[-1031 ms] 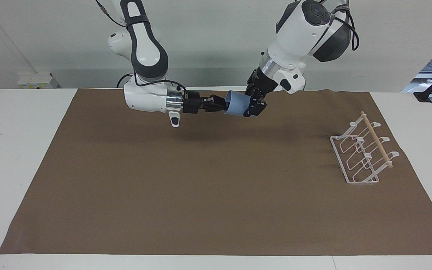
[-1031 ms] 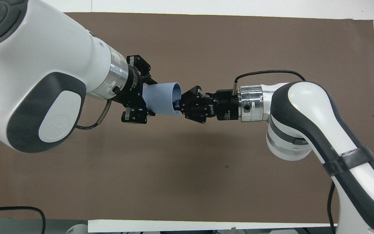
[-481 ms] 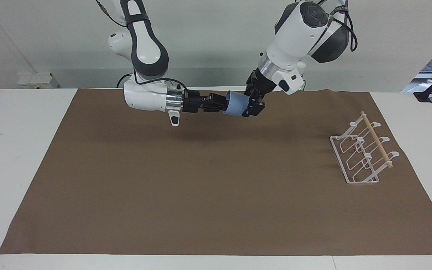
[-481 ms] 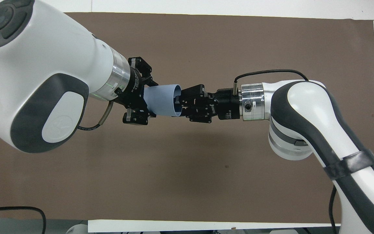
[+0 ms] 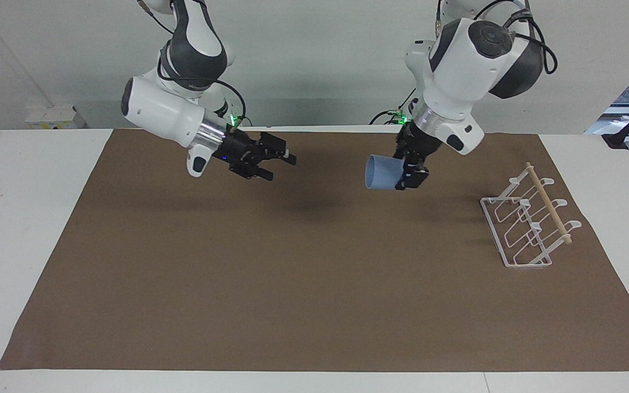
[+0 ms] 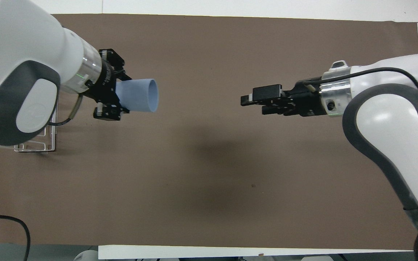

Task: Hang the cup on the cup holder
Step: 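Carry the cup to the rack with the left gripper while the right retracts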

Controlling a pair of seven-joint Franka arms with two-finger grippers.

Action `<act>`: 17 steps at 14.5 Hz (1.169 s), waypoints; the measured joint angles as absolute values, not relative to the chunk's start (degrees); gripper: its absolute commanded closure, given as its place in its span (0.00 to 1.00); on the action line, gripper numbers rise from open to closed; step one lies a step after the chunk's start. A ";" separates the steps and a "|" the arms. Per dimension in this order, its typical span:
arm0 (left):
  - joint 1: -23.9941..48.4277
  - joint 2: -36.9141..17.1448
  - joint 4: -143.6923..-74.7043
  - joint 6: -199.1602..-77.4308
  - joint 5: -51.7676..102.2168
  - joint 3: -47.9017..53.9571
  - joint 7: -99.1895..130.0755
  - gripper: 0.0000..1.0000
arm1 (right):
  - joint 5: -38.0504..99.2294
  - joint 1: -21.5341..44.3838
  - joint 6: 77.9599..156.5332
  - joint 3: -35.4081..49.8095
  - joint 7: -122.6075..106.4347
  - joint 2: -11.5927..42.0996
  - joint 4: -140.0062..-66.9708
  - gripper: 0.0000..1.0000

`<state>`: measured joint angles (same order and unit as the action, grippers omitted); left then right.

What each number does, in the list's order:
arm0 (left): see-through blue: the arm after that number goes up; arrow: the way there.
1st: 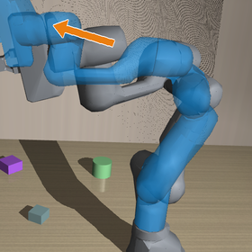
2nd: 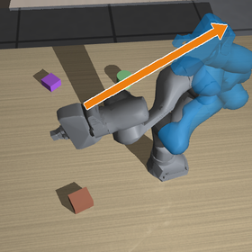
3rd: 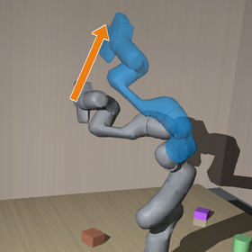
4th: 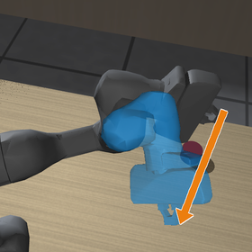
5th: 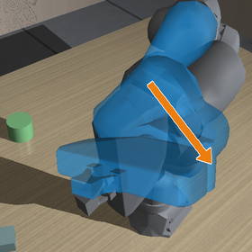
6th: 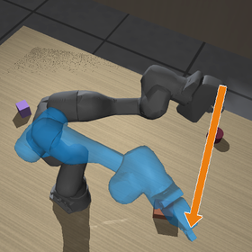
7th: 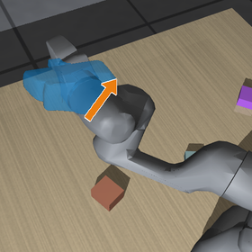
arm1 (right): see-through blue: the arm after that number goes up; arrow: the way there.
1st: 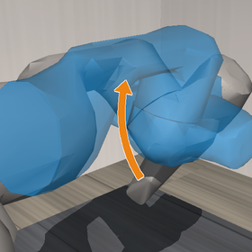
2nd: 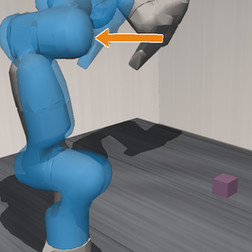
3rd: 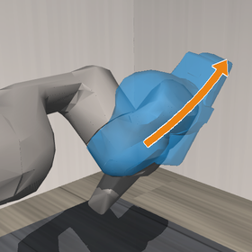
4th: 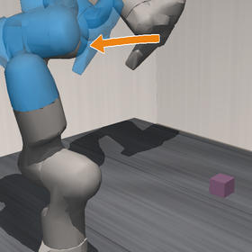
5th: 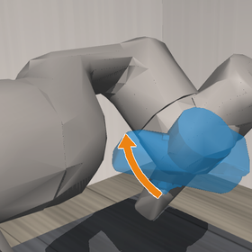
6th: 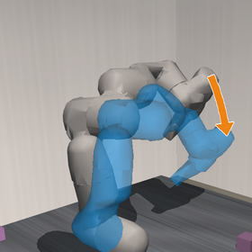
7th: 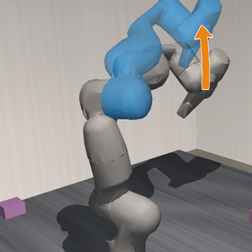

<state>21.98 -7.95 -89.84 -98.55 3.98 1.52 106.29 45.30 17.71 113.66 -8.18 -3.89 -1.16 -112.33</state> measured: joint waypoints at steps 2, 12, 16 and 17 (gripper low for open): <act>18.95 -8.13 -90.50 -97.43 -5.02 1.40 101.69 1.00 | 34.17 15.55 113.64 -8.26 -3.93 -1.92 -111.62 0.01; 17.18 -14.29 -92.67 -92.00 -44.38 1.81 96.50 1.00 | -1.61 5.33 83.59 -8.33 -5.19 -2.90 -91.06 0.01; 17.85 -15.62 -96.49 -89.93 -57.95 1.91 96.45 1.00 | -1.66 4.28 81.50 -7.59 -5.40 -1.76 -90.72 0.01; 17.84 -16.01 -96.60 -89.75 -59.97 1.91 96.45 1.00 | -1.68 3.92 80.47 -7.26 -5.40 -1.54 -90.50 0.01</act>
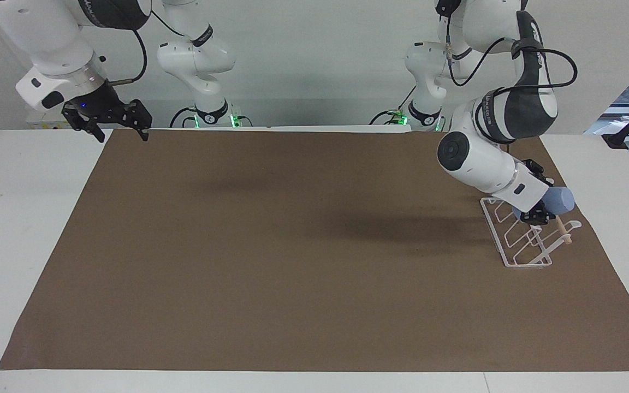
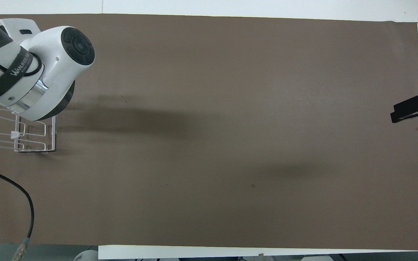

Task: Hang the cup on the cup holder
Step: 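Carry the cup to the rack with the left gripper while the right retracts, then lower the cup onto a rack peg with the left gripper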

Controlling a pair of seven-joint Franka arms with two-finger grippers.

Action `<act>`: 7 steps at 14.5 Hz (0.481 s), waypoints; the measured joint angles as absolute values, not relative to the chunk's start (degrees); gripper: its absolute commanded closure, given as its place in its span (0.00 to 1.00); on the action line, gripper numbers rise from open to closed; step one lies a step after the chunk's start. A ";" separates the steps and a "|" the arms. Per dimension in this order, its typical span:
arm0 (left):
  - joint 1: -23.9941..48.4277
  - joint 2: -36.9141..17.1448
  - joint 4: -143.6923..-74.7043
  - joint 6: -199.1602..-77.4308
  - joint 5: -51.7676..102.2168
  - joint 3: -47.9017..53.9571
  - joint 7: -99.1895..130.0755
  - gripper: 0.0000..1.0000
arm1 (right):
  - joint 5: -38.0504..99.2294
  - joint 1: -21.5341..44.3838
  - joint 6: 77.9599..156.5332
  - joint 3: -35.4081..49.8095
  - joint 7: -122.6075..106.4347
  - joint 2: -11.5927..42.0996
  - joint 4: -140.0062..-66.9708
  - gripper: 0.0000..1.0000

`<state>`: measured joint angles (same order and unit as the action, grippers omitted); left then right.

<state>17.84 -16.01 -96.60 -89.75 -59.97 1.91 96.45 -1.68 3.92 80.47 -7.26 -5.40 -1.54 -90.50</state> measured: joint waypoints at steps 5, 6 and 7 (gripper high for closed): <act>17.72 -17.81 -97.12 -89.30 -65.39 1.89 96.23 1.00 | -1.70 3.47 78.60 -6.18 -5.47 -1.50 -87.99 0.01; 17.72 -19.07 -97.16 -89.18 -66.38 1.89 96.29 1.00 | -1.79 3.67 78.60 -5.85 -5.47 -1.50 -87.92 0.01; 17.72 -20.15 -97.15 -89.08 -67.03 1.89 96.40 1.00 | -1.90 3.76 78.60 -5.63 -5.47 -1.50 -87.91 0.01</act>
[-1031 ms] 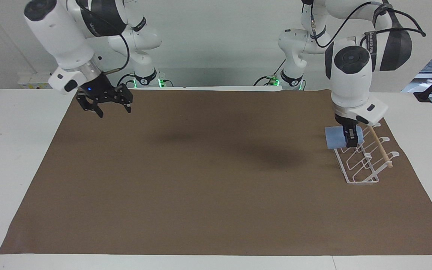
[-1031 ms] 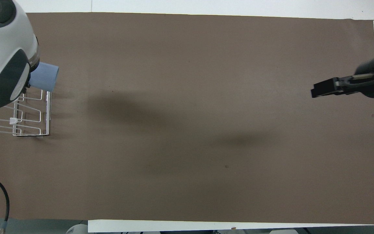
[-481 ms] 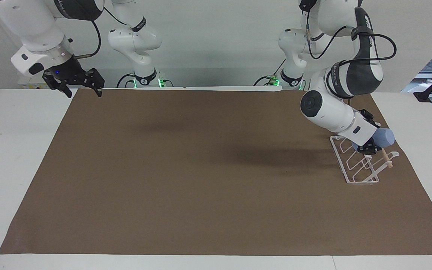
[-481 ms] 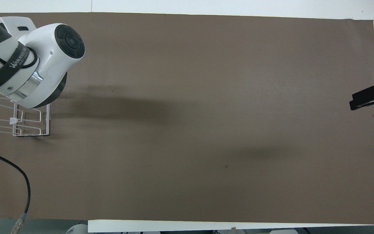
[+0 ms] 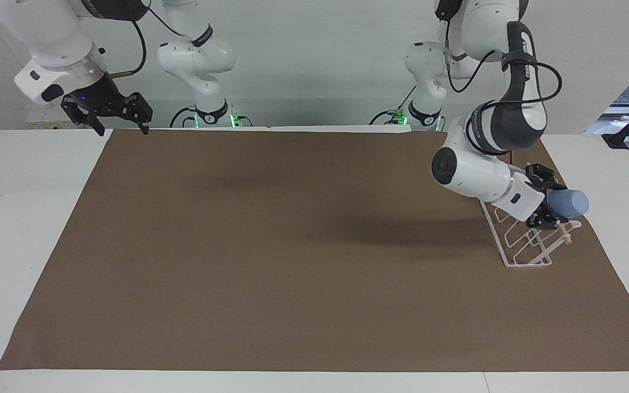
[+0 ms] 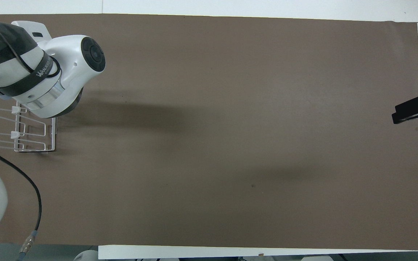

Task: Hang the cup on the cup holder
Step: 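Lower the cup onto a rack peg with the left gripper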

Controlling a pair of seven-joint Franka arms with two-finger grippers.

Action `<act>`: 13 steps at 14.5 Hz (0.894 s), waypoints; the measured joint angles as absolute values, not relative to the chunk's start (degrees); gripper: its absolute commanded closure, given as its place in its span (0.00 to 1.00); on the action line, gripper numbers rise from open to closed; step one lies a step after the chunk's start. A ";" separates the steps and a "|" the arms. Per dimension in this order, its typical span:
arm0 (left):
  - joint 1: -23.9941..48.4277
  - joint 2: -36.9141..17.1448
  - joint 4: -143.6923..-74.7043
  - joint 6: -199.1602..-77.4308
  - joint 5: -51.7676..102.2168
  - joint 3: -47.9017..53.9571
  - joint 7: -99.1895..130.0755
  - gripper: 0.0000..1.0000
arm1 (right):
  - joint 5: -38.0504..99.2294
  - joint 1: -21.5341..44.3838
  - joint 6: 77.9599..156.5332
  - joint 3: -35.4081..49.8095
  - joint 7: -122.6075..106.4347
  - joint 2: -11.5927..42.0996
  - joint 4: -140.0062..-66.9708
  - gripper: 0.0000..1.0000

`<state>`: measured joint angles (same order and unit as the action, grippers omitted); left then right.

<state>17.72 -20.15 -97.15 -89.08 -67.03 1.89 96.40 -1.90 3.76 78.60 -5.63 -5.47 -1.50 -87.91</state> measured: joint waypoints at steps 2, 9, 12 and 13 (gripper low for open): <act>17.72 -21.21 -97.13 -89.01 -67.61 1.89 96.60 1.00 | -1.98 3.61 78.55 -5.64 -5.47 -1.50 -87.91 0.01; 17.65 -23.18 -97.14 -88.99 -68.87 1.83 101.96 1.00 | -1.99 3.55 77.90 -5.79 -5.47 -1.50 -88.08 0.01; 17.65 -24.89 -97.14 -89.00 -69.28 1.83 105.19 1.00 | -1.99 3.54 77.77 -5.85 -5.47 -1.50 -88.28 0.01; 17.64 -25.28 -97.14 -89.00 -69.37 1.82 105.80 0.95 | -1.99 3.54 77.75 -5.85 -5.47 -1.50 -88.35 0.01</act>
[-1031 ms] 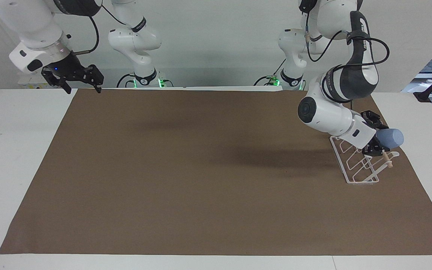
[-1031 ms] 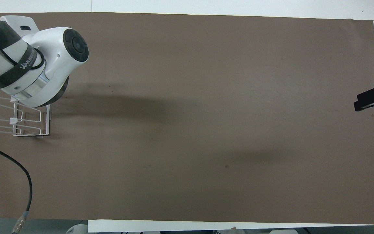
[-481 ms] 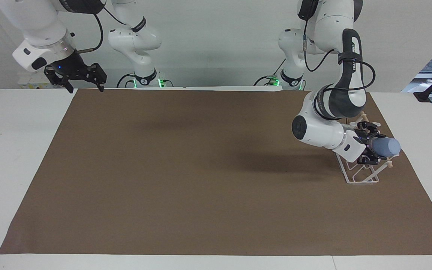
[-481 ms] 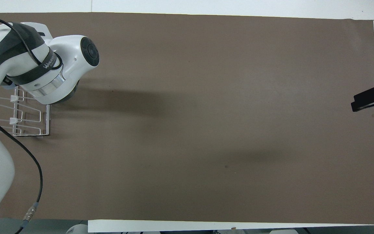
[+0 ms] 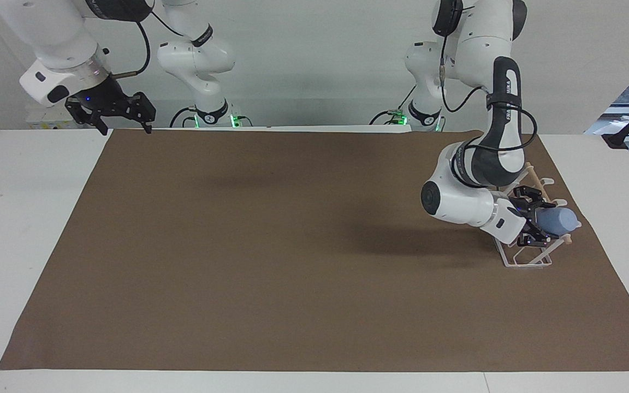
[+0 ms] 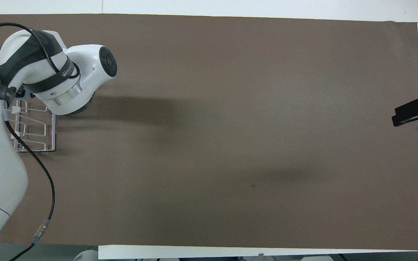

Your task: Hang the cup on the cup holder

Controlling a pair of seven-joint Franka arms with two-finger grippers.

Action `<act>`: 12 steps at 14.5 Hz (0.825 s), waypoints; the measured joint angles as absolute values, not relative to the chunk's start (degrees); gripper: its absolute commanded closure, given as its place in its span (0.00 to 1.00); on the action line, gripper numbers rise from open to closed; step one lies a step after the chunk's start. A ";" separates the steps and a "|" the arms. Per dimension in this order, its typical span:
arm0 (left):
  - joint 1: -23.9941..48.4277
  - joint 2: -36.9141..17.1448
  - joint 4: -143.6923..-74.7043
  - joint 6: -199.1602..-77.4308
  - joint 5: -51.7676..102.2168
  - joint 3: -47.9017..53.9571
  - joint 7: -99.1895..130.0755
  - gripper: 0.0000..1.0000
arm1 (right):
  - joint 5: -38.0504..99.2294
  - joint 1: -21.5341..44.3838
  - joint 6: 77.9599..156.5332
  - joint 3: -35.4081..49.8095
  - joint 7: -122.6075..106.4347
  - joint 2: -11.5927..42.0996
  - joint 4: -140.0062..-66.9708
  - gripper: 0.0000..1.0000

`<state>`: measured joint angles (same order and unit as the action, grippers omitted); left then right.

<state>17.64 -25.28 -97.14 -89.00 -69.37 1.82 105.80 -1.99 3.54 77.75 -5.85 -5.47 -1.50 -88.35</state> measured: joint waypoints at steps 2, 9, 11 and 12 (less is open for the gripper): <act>17.55 -25.61 -97.12 -89.00 -69.47 1.77 106.27 0.01 | -1.99 3.54 77.74 -5.85 -5.47 -1.50 -88.40 0.01; 17.53 -25.61 -93.59 -86.71 -70.69 1.70 106.33 0.00 | -1.99 3.53 77.74 -5.91 -5.47 -1.50 -88.40 0.01; 17.46 -25.54 -91.69 -85.74 -70.79 1.64 105.12 0.00 | -1.99 3.53 77.74 -5.91 -5.47 -1.50 -88.40 0.01; 17.41 -25.11 -90.41 -85.70 -70.79 1.59 102.67 0.00 | -1.99 3.53 77.74 -5.92 -5.47 -1.50 -88.40 0.01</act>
